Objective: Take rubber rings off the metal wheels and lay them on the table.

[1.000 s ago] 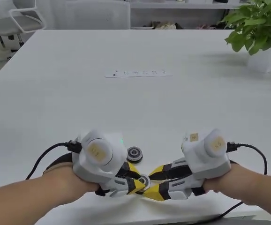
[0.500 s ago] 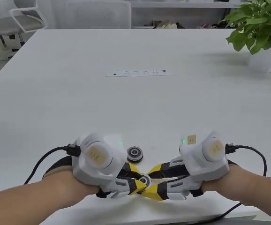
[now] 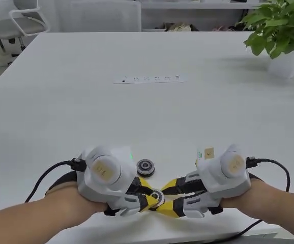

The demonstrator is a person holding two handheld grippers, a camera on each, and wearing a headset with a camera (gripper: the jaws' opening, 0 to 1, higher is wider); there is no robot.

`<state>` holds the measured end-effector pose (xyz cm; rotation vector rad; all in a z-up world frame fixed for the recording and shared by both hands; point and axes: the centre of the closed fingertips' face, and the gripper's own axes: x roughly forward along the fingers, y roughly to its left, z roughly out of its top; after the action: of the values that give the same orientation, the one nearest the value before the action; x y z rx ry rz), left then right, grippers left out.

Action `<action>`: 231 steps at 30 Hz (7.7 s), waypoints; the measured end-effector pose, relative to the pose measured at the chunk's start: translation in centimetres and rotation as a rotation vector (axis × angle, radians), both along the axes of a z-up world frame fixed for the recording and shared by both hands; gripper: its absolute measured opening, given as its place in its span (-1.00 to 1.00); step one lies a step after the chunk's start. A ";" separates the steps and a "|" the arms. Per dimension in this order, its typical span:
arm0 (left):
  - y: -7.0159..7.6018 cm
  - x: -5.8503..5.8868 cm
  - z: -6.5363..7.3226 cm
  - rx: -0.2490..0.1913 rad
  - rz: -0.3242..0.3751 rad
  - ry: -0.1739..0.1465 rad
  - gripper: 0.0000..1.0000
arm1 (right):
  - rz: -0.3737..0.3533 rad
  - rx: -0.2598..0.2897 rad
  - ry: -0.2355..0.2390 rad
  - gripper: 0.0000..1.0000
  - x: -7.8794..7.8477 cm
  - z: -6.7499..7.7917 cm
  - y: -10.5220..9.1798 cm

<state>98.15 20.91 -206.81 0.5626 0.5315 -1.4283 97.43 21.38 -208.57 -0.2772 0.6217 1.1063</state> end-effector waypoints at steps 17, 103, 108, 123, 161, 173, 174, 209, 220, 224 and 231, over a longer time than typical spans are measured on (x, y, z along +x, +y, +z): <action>0.0 0.0 0.0 -0.004 0.010 0.001 -0.84 | -0.010 -0.016 0.014 -0.71 -0.1 -0.2 -0.7; -0.1 0.2 0.0 0.004 0.062 -0.010 -0.84 | -0.152 0.215 0.165 -1.00 0.2 2.4 0.4; -0.1 0.3 -0.1 0.001 0.071 0.005 -0.84 | -0.153 0.202 0.149 -1.00 0.3 2.3 0.4; -0.2 0.3 -0.1 0.001 0.059 0.007 -0.83 | -0.161 0.188 0.131 -1.00 0.6 2.1 -0.2; 4.9 -0.1 5.3 -0.064 0.075 0.009 -0.02 | -0.110 0.189 0.109 -1.00 0.3 4.3 0.5; 7.6 0.6 6.1 -0.075 0.118 -0.006 0.11 | -0.081 0.196 0.095 -1.00 1.1 5.6 2.1; 8.0 0.7 6.0 -0.075 0.123 -0.006 0.13 | -0.077 0.195 0.095 -1.00 1.2 5.7 2.3; 12.7 1.8 6.3 -0.081 0.243 0.007 0.27 | -0.006 0.142 0.139 -1.00 2.1 3.1 7.0; 12.5 1.7 5.9 -0.073 0.240 0.016 0.27 | -0.035 0.124 0.123 -0.78 2.6 2.8 6.4; 12.5 1.8 5.8 -0.068 0.237 0.018 0.27 | -0.037 0.119 0.122 -0.73 2.7 2.7 6.2; 12.5 1.9 5.6 -0.058 0.235 0.031 0.27 | -0.061 0.129 0.117 -0.64 3.1 3.3 5.5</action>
<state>100.05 33.43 -201.24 0.4178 0.5599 -1.2259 100.54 26.85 -205.26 -0.0820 0.6552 1.1048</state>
